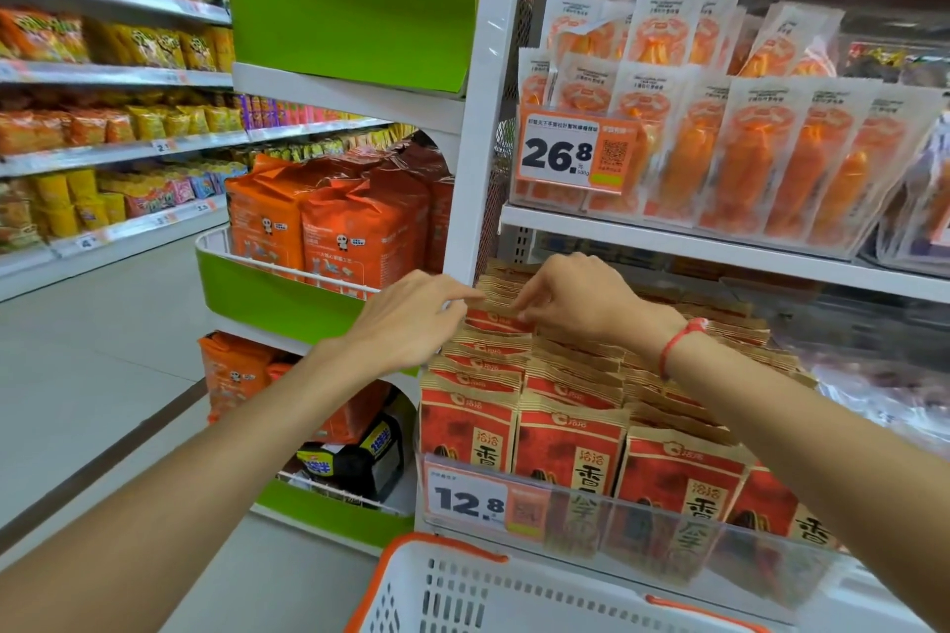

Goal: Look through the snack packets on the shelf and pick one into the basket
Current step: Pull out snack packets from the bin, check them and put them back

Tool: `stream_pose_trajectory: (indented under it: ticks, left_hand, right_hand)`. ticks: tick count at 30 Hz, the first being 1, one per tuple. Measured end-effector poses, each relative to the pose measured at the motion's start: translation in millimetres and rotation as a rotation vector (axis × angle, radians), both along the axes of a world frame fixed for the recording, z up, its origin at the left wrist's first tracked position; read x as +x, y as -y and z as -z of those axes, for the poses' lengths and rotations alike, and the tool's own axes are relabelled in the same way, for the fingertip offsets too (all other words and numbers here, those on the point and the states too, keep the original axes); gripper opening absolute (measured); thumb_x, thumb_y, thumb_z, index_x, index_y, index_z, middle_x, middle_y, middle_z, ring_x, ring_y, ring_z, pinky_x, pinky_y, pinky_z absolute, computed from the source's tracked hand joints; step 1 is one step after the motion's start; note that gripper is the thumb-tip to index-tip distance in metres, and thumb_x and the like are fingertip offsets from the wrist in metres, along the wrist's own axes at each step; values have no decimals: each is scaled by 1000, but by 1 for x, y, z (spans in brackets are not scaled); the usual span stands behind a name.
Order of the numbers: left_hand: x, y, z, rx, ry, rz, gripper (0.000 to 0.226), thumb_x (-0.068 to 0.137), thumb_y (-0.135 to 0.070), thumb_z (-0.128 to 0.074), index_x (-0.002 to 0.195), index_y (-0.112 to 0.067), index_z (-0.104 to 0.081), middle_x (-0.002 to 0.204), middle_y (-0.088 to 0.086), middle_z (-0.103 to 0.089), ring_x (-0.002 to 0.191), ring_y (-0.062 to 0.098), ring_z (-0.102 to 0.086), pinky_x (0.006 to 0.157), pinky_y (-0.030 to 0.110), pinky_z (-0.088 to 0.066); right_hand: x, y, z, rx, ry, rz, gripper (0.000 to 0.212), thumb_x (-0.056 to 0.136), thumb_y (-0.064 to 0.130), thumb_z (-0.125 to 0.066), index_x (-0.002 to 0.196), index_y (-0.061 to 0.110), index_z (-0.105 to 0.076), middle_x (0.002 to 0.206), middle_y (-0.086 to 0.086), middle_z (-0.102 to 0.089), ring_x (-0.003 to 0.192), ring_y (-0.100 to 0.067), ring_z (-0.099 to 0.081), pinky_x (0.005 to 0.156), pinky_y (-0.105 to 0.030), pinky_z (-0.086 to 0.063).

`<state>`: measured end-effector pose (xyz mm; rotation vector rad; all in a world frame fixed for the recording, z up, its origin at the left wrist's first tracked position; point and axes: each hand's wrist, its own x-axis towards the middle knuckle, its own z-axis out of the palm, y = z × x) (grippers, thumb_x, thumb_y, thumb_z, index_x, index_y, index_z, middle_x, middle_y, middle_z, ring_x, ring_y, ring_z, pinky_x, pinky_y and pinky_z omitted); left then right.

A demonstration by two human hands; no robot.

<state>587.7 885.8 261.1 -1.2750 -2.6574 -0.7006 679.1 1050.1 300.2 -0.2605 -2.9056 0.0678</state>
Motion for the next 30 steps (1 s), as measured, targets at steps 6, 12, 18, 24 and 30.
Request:
stream_pose_trajectory:
  ticks: [6,12,18,24,30]
  left_hand:
    - [-10,0,10,-57,73,-16,42,99,-31,-27,127,-49,-54,129,0,-52,120,12,-47,86,36,-44]
    - [-11,-2,8,-68,89,-10,38,99,-34,-30,124,-48,-56,126,-5,-54,114,12,-47,85,37,-42]
    - [-4,2,2,-78,126,17,39,102,-28,-30,127,-42,-56,122,-10,-59,122,9,-39,89,36,-40]
    - [-1,-1,3,-48,76,-20,38,100,-31,-34,132,-39,-53,116,0,-65,105,17,-60,83,34,-47]
    - [-6,-5,1,64,97,-129,32,100,-29,-43,128,-31,-58,126,-5,-63,116,17,-58,81,29,-40]
  right_hand:
    - [-9,1,0,-35,91,29,14,85,33,-73,99,31,-77,95,7,-75,87,-9,-62,87,-29,-47]
    - [-12,-5,-5,-82,169,4,18,85,33,-72,101,27,-77,101,8,-74,94,-13,-66,88,-37,-55]
    - [-2,-22,-3,-119,-52,156,17,87,31,-71,101,23,-77,101,2,-73,94,-20,-66,86,-40,-55]
    - [-15,-12,4,-34,2,223,19,85,35,-73,99,22,-75,103,0,-70,98,-24,-65,79,-34,-49]
    - [-28,-12,12,-43,34,301,17,85,24,-71,100,15,-71,106,-5,-69,99,-27,-65,82,-38,-52]
